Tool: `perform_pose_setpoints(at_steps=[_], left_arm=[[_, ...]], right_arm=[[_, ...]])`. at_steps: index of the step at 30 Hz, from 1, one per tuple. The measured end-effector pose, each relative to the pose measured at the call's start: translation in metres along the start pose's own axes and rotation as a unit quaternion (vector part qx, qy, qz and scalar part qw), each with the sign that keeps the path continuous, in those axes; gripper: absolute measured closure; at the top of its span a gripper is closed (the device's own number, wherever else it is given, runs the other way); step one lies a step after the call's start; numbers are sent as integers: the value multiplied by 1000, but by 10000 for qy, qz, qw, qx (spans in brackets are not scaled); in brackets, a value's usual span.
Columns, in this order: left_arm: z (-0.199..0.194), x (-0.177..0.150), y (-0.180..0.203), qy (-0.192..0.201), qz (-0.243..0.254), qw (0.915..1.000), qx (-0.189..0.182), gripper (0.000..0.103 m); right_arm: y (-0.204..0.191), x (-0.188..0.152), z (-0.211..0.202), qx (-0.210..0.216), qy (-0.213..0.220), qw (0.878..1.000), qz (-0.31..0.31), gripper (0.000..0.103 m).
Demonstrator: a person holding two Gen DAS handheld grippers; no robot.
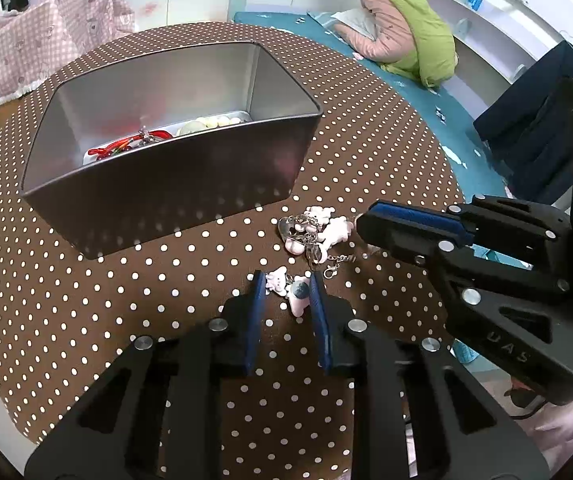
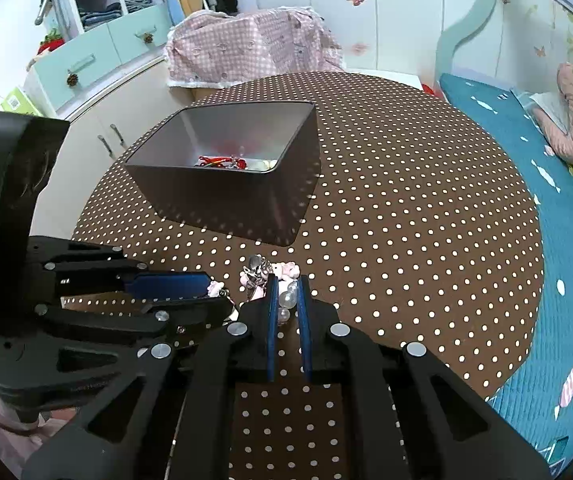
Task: Organize jewelry
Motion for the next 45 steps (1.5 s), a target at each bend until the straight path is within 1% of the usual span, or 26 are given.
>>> perform_pose_setpoints(at_steps=[2, 3, 4, 5, 6, 8, 14, 16, 19, 20, 21, 23, 26, 28, 29, 30, 32, 33, 36, 37, 38, 39, 40, 42, 43, 45], left_arm=[[-2, -2, -3, 29, -32, 10000, -7, 83], [-4, -3, -5, 47, -54, 10000, -7, 95], [-5, -4, -7, 54, -66, 10000, -1, 95], [-6, -4, -9, 72, -89, 9999, 11, 95], [-8, -6, -11, 79, -98, 9999, 23, 95], [-9, -7, -16, 82, -154, 9998, 24, 95], [-13, -10, -21, 92, -181, 9998, -18, 94], [-14, -11, -23, 86, -203, 9998, 14, 94], [-19, -10, -25, 154, -240, 9996, -16, 95], [-23, -10, -27, 195, -261, 9995, -7, 96], [-26, -11, -30, 216, -271, 9994, -6, 96], [-32, -11, -33, 283, -307, 9991, -1, 96], [-40, -11, -38, 362, -360, 9987, 33, 96], [-43, -11, -42, 395, -396, 9984, 33, 96], [-45, -12, -45, 413, -417, 9983, 33, 96], [-46, -13, -46, 418, -428, 9982, 39, 96], [-46, -16, -48, 394, -421, 9983, 25, 95], [-45, -18, -49, 363, -402, 9985, -10, 95], [-40, -19, -43, 281, -338, 9990, -12, 95], [-37, -20, -41, 233, -296, 9993, -31, 95], [-34, -19, -39, 190, -256, 9995, -63, 95], [-29, -18, -35, 142, -223, 9996, -82, 92], [-25, -18, -33, 86, -199, 9997, -61, 89], [-20, -17, -30, 38, -160, 9998, -68, 77], [-19, -17, -29, 30, -146, 9998, -96, 75], [-16, -16, -27, 16, -98, 9998, -143, 74]], right_arm=[[4, 0, 3, -81, -53, 9999, 49, 92], [5, 0, 7, -86, -97, 9999, 82, 91], [5, 0, 8, -77, -108, 9999, 72, 91], [5, 0, 10, -66, -133, 9999, 33, 87], [3, 0, 13, -84, -168, 9998, 0, 77], [1, -1, 15, -118, -190, 9997, -19, 73], [-4, 3, 21, -95, -198, 9996, -155, 75], [-4, 3, 22, -34, -221, 9996, -180, 85], [-4, 1, 22, -36, -205, 9996, -213, 87], [-4, 0, 22, -30, -203, 9996, -199, 91], [-2, -1, 22, -58, -216, 9996, -172, 99], [1, -2, 21, -72, -226, 9997, -101, 103], [1, -1, 17, -21, -177, 9998, -89, 103], [-3, -2, 13, -6, -159, 9996, -213, 100], [-4, -2, 12, -19, -151, 9996, -222, 93], [-6, -2, 11, -30, -133, 9996, -261, 80], [-10, -2, 12, -76, -112, 9991, -408, 71], [-12, -3, 15, -122, -154, 9986, -496, 70], [-15, -3, 25, -164, -304, 9978, -559, 70], [-15, -3, 26, -193, -262, 9977, -598, 70], [-16, -3, 26, -192, -273, 9975, -622, 75], [-15, -2, 27, -255, -263, 9974, -628, 79], [-14, -2, 27, -253, -263, 9974, -618, 79], [-11, -1, 26, -281, -264, 9974, -603, 88], [-10, -1, 26, -280, -264, 9974, -613, 88], [-9, -2, 25, -263, -249, 9972, -649, 88]])
Point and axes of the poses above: each gripper's, at about its wrist camera, not at the fingertips, and z roughly the way its jaws point, y to its right, x to its top, the point moved 3 cm from there along z, roughly the way its jaws point, and after that the axes turned 7 degrees about -y, right-handed, at the moved point
